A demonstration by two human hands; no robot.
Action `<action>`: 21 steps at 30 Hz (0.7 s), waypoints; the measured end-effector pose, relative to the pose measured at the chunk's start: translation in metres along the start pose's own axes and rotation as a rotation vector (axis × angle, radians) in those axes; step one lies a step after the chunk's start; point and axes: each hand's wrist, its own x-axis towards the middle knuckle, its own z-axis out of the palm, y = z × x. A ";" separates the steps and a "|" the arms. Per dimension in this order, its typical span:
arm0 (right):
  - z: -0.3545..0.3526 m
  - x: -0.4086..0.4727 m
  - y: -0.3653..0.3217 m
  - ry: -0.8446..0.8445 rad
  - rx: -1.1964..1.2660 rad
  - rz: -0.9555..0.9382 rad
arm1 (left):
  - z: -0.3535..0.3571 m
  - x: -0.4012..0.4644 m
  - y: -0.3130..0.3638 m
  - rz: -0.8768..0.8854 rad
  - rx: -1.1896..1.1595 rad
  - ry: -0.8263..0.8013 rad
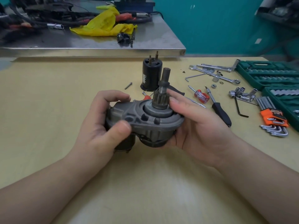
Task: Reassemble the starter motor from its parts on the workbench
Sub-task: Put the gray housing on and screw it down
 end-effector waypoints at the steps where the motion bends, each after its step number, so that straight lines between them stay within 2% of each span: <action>1: -0.001 0.000 0.000 0.008 -0.002 -0.015 | -0.003 0.000 -0.004 -0.027 -0.030 0.004; 6: -0.001 -0.001 0.002 -0.003 0.009 -0.039 | -0.002 0.004 -0.012 -0.227 -0.102 0.127; 9: -0.002 0.000 0.004 -0.002 -0.020 -0.054 | 0.003 0.004 -0.014 -0.304 -0.107 0.123; 18: -0.012 0.006 0.010 -0.065 0.029 -0.022 | 0.002 0.004 -0.012 -0.263 -0.040 0.132; 21: -0.013 0.010 0.012 -0.023 -0.054 -0.064 | 0.004 0.005 -0.008 -0.266 0.012 0.129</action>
